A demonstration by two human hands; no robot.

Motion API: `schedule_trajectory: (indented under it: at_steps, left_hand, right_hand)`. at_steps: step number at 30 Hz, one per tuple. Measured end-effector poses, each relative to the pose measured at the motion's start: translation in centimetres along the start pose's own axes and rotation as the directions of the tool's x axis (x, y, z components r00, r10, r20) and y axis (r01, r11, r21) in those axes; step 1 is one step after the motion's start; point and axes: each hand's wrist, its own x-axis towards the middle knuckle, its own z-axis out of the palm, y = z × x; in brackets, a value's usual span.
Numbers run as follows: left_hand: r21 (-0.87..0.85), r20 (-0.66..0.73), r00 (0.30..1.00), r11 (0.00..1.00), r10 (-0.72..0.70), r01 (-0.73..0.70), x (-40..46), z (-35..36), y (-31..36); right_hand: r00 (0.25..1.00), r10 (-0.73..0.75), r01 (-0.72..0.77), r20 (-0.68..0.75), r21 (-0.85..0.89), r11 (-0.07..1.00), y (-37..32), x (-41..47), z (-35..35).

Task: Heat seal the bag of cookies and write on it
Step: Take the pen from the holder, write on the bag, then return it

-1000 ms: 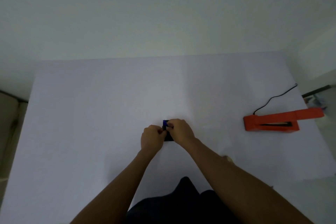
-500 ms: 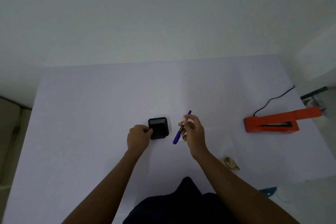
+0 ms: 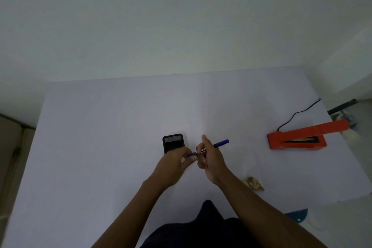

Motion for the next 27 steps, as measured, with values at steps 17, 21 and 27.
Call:
schedule_trajectory:
  at_steps: [17,21,27]
  left_hand:
    - [-0.665,0.418,0.883,0.591,-0.213,0.457,0.1,-0.2,4.7]
    - [-0.642,0.486,0.842,0.557,-0.235,0.527,0.6,1.0,4.5]
    - [0.048,0.166,0.984,0.997,-0.063,0.056,1.3,3.7,3.4]
  right_hand:
    - [0.999,0.052,-0.053,0.015,0.133,0.99,-3.1,0.3,-0.9]
    - [0.997,0.069,-0.06,-0.044,0.18,0.982,-1.7,1.1,-2.1]
    - [0.957,0.211,-0.152,-0.199,0.274,0.95,0.1,2.4,-2.7]
